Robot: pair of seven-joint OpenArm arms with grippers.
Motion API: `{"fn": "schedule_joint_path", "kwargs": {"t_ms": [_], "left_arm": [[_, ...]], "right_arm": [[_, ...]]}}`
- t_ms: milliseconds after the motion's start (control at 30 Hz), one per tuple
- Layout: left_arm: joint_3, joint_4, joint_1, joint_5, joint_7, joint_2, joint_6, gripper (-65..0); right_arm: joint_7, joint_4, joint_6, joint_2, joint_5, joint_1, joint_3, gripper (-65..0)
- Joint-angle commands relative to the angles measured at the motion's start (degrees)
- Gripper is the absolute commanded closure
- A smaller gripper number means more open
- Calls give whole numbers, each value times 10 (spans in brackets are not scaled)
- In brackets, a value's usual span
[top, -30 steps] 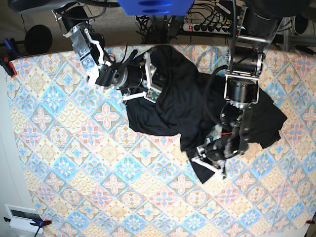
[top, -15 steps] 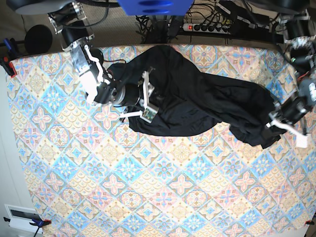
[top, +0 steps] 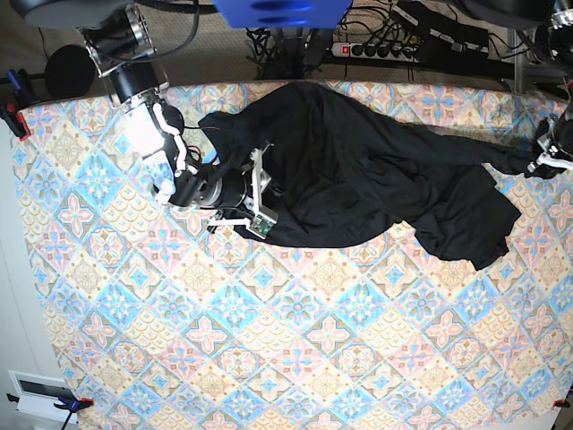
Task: Layout the t-shirt on the table in an organized manner, then fold the t-shirt properly
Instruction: 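Lower the shirt onto the table and pull its ends apart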
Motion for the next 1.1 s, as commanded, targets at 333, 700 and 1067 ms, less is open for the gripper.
{"fn": "schedule_joint_path", "kwargs": {"t_ms": [333, 700, 1067], "left_arm": [[51, 7, 0, 60, -15, -9, 0, -189], [50, 8, -110, -8, -15, -4, 0, -289], [202, -214, -357, 116, -18, 57, 0, -290]], "right_arm": [[27, -12, 1, 0, 10, 26, 3, -202], [62, -114, -1, -1, 10, 132, 3, -203], [63, -231, -1, -2, 9, 183, -1, -263]]}}
